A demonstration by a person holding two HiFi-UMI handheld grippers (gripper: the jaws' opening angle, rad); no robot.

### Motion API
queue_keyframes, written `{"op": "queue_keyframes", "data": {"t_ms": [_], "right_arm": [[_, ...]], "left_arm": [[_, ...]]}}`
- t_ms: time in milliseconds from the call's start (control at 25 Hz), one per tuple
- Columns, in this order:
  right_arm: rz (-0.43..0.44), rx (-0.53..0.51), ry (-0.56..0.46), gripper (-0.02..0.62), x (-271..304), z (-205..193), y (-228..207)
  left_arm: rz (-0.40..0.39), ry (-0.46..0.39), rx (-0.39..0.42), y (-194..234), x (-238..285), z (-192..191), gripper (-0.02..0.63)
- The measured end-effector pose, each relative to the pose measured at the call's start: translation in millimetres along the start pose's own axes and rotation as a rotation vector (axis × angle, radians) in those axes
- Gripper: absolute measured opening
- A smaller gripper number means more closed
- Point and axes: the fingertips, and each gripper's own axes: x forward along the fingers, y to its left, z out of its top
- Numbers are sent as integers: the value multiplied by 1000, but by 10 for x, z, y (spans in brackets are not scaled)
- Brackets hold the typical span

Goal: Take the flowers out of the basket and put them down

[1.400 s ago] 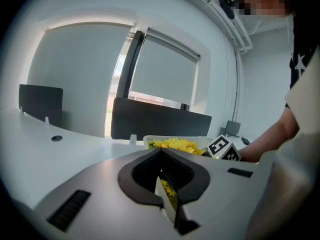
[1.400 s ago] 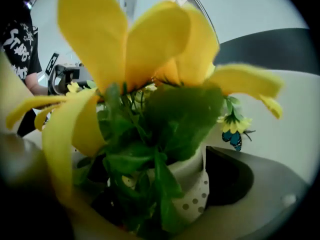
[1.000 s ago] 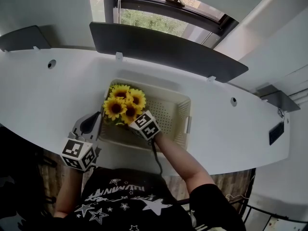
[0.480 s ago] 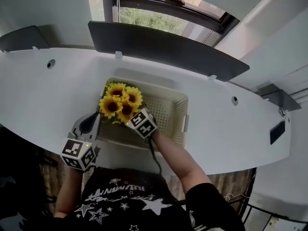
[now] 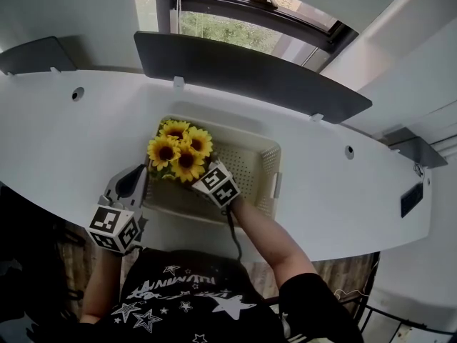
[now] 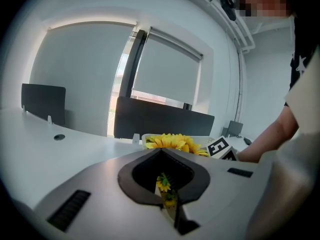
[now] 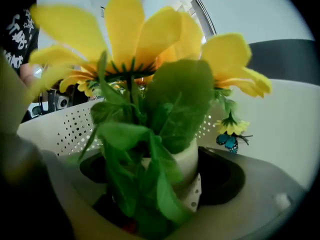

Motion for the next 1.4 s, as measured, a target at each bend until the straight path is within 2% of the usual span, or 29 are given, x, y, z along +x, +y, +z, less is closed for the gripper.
{"op": "queue_keyframes", "data": {"t_ms": [280,640,920,1120,1400], "right_arm": [[-10,-51,25,485,13,-34,14],[17,-54,51,477,-65,-109,36],[41,-31,85,479,-243,-245,44],[33,2,65,481,-230,-252,57],[-7,-13,20,543,-134,-135,44]], "left_arm": [[9,1,-6,76,0,11,9],[18,1,-12,154,-11,0,9],[0,1,-22,140,28,-32,9],[-15,4,-19,120,59,-53,9],[-20,23,-29,119,106,-116,9]]}}
